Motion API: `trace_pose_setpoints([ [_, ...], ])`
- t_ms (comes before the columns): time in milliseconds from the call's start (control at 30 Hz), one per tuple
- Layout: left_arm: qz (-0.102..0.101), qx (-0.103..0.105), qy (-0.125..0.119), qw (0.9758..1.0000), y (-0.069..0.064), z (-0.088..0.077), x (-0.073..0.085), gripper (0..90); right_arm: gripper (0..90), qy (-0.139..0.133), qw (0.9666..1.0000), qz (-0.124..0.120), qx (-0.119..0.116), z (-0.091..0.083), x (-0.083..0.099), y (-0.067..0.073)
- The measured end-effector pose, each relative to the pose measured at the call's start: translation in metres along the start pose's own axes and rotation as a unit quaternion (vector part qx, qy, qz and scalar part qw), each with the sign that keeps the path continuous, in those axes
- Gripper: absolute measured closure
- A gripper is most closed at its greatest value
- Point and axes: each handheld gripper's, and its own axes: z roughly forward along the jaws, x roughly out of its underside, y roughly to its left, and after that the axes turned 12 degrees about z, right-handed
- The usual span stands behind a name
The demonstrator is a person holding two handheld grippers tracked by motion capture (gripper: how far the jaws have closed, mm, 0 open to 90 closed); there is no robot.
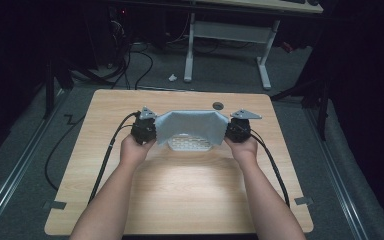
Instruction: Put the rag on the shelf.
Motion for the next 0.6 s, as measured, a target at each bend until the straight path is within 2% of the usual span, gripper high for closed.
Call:
trace_pose_setpoints([
  [200, -0.005, -0.001, -0.004, 1.0, 0.0, -0.002, 0.0, 87.2, 87.7, 0.002, 1.0, -0.001, 0.005, 0.0, 0.001, -0.001],
  [233, -0.006, -0.004, -0.003, 1.0, 0.0, -0.002, 0.0, 83.5, 85.9, 0.0, 1.0, 0.001, 0.007, -0.001, 0.0, -0.001],
  [400, -0.015, -0.006, -0.005, 0.9999, 0.003, -0.005, 0.0, 80.0, 84.4, -0.002, 0.9999, 0.0, 0.013, -0.004, -0.003, -0.003],
  [433, -0.017, -0.008, -0.006, 0.9998, 0.004, -0.007, 0.0, 75.1, 81.0, -0.003, 0.9999, 0.0, 0.015, -0.007, -0.005, -0.005],
  [600, -0.021, -0.018, -0.013, 0.9995, 0.011, -0.022, -0.001, 73.4, 77.4, -0.011, 0.9998, 0.005, 0.016, -0.014, -0.009, -0.01],
])
